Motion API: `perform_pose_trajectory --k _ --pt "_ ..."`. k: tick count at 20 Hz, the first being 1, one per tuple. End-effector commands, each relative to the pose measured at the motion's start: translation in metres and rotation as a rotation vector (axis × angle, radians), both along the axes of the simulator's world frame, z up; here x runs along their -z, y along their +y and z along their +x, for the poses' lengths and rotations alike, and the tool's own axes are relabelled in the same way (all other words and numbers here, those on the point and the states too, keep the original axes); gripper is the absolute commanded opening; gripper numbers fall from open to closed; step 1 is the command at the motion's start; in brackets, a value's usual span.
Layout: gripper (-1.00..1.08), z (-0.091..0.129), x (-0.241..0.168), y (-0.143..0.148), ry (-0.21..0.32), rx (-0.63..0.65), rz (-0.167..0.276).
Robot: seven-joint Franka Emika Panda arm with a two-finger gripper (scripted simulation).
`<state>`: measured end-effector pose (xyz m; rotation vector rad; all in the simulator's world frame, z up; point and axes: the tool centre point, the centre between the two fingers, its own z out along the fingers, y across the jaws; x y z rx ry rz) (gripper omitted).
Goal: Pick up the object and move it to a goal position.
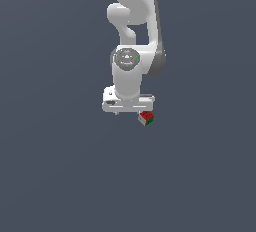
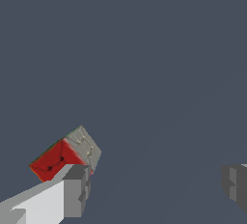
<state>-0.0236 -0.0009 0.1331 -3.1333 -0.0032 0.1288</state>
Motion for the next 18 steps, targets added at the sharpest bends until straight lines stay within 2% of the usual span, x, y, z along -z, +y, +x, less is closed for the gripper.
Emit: perform_pose_trajectory --k 1,7,18 --pt "1.00 -0.001 0.003 0.005 -0.003 -0.029 0.001" --pt "1.00 -0.008 0.014 0.023 -0.020 -0.157 0.003" --pt "1.00 -0.031 0.041 0.075 -0.064 -0.507 0.015"
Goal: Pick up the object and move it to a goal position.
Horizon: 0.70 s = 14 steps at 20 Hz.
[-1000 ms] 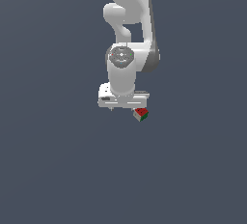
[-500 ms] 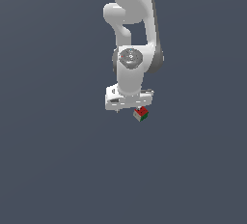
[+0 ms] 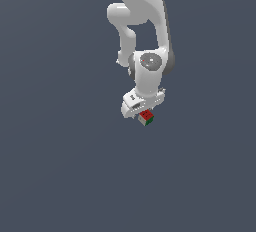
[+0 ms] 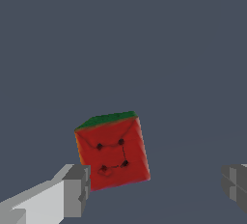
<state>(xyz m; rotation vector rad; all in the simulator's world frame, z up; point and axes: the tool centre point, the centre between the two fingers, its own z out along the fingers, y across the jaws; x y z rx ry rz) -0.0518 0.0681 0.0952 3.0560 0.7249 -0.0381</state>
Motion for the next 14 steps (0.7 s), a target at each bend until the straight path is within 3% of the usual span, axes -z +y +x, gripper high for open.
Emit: perform_pose_trajectory --k 1,7,14 --pt "1.00 -0.005 0.005 0.010 -0.009 -0.067 0.003" --pt "1.00 -0.013 0.011 0.023 -0.021 -0.160 0.007" --pt "1.00 -0.014 0.013 0.025 -0.022 -0.171 0.008"
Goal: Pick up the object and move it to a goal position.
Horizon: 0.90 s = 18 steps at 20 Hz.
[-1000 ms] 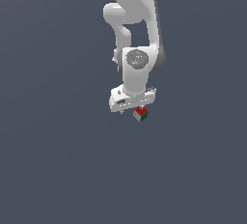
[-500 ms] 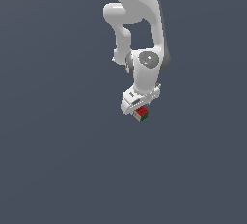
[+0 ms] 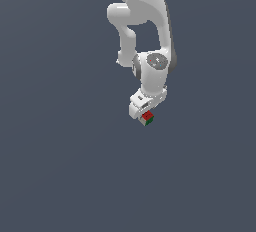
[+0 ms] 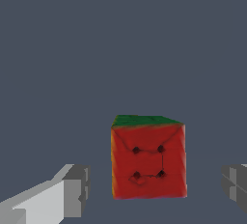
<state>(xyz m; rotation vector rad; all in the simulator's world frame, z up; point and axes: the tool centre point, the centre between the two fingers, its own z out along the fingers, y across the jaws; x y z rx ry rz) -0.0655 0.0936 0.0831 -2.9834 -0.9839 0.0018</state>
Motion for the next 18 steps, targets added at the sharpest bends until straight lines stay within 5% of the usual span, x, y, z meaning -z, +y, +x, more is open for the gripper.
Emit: perform_pose_trajectory --k 1,16,17,18 --pt "1.00 0.000 0.003 0.000 0.000 0.000 0.000" --pt "1.00 -0.001 0.050 0.001 -0.001 -0.006 0.000" --pt "-1.00 -0.001 0.050 0.001 -0.001 -0.006 0.000" --pt "-1.00 -0.001 0.050 0.001 -0.001 -0.006 0.000"
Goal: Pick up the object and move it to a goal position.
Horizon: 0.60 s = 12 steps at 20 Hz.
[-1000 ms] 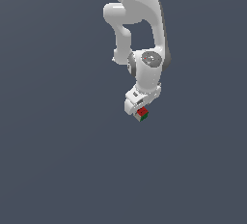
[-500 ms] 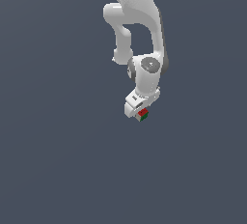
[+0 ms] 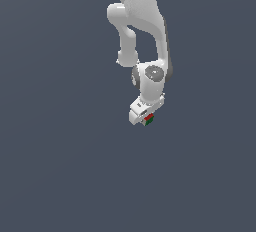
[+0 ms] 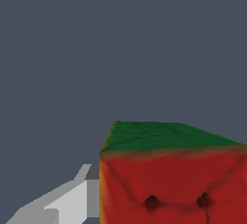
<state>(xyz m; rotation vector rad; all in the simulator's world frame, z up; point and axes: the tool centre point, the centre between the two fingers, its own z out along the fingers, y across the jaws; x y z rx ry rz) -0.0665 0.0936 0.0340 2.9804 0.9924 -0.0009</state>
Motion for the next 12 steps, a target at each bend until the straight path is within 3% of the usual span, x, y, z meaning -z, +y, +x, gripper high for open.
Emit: perform_pose_trajectory --k 1,12 --pt "-1.00 0.0002 0.0008 0.0005 0.000 -0.001 0.000" --pt "-1.00 0.0006 -0.0027 0.0003 -0.001 0.000 0.000"
